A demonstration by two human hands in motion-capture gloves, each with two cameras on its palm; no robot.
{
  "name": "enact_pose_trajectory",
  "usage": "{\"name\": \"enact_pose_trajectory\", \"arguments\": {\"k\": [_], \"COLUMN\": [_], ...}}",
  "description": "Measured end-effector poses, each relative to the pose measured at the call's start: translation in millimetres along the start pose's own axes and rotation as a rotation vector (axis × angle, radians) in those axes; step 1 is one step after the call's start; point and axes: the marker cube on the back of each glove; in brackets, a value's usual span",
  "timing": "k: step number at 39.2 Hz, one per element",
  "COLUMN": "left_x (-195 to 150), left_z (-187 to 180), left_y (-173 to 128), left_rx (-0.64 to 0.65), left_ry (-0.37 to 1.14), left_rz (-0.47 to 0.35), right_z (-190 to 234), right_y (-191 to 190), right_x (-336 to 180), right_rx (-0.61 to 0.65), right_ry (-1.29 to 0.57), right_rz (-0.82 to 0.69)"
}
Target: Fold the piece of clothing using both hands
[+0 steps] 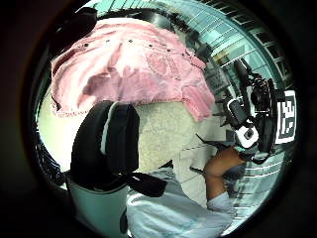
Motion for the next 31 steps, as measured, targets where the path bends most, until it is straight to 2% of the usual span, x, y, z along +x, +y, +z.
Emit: {"name": "enact_pose_trajectory", "arguments": {"k": [3, 11, 14, 19, 26, 31], "left_x": [4, -9, -17, -26, -18, -16], "left_z": [7, 15, 29, 54, 86, 114], "left_y": [11, 12, 5, -2, -9, -15], "left_rx": [-0.098, -0.169, -0.167, -0.223, -0.315, -0.415], "left_ry": [0.044, 0.046, 0.037, 0.012, 0.052, 0.026], "left_rz": [0.002, -0.022, -0.036, -0.031, 0.024, 0.068], "right_z": [3, 23, 32, 55, 95, 56], "right_y": [-4, -29, -33, -38, -43, -16], "right_x": [-1, 3, 7, 15, 25, 23], "right_rx": [-0.002, 0.053, 0.051, -0.035, -0.255, -0.345], "right_ry": [0.002, -0.012, -0.012, 0.015, 0.042, 0.024], "right_rz": [0.0, 0.014, 0.02, 0.013, -0.029, 0.0]}}
